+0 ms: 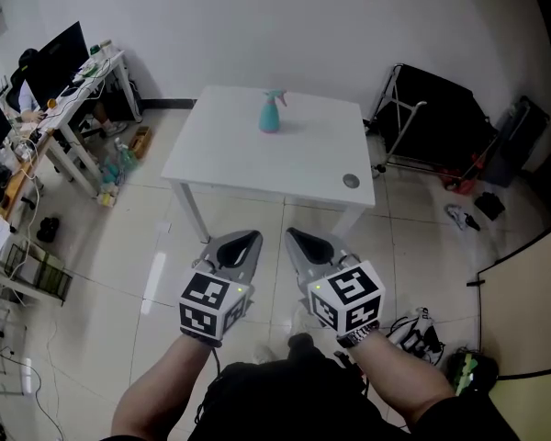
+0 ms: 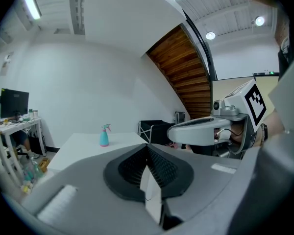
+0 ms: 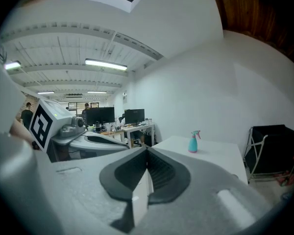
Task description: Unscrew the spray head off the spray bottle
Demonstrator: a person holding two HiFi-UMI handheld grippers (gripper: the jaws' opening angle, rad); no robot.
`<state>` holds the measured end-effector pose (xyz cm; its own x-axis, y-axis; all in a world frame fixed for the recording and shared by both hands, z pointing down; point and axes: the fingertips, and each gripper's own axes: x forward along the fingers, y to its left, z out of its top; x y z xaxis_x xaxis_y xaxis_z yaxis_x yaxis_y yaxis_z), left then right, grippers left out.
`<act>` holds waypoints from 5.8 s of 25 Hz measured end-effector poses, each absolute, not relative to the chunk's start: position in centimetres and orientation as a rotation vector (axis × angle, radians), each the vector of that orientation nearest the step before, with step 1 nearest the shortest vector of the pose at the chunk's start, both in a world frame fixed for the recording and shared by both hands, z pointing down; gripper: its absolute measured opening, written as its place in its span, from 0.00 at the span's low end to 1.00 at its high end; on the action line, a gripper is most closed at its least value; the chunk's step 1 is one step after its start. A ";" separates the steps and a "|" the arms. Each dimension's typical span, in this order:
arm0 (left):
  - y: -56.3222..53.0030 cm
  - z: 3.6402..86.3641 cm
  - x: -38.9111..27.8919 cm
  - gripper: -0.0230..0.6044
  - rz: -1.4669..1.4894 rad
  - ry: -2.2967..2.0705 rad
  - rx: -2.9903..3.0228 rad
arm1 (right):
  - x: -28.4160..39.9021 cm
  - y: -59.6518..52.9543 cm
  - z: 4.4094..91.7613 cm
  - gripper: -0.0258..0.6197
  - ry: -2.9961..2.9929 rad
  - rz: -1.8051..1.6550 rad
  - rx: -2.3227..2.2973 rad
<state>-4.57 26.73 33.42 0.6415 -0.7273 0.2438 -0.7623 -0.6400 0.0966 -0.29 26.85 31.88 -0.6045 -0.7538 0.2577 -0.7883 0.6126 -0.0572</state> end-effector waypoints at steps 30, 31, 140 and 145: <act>13.7 34.8 3.8 0.06 0.326 -1.325 2.563 | 7.9 13.5 33.5 0.03 -2.676 0.312 1.157; 13.3 34.8 4.0 0.06 0.328 -1.332 2.560 | 8.1 13.1 33.5 0.03 -2.679 0.312 1.148; -18.6 43.8 -2.5 0.16 0.397 -1.241 2.441 | 1.8 -25.9 42.6 0.44 -2.261 0.043 0.615; -18.8 44.6 -2.6 0.16 0.412 -1.252 2.415 | 1.0 -26.8 44.4 0.45 -2.227 0.021 0.510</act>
